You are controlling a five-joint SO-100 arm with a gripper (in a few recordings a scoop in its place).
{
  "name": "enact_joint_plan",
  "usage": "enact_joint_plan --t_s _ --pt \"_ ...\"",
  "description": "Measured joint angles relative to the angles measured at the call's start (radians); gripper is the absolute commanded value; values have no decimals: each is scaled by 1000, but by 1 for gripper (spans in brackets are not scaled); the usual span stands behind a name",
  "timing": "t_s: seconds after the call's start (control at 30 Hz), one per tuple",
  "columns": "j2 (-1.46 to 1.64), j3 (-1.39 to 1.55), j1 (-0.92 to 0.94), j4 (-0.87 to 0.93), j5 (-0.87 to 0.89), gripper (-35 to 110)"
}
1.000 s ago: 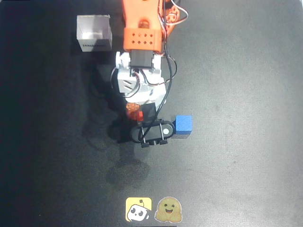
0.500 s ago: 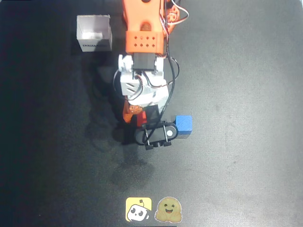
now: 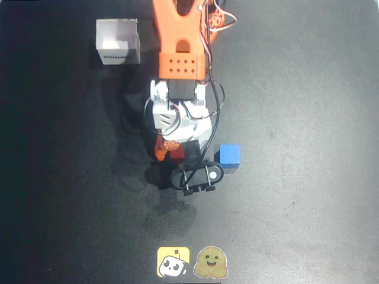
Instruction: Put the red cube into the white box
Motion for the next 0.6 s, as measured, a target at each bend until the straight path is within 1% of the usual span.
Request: enact_joint_plan --t_s 0.07,0.17,0.47,0.6 --pt "-8 -2 0 0 18 15" --pt "-23 0 0 -3 34 0" --pt "-26 -2 0 -8 54 0" --pt "43 0 21 75 104 0"
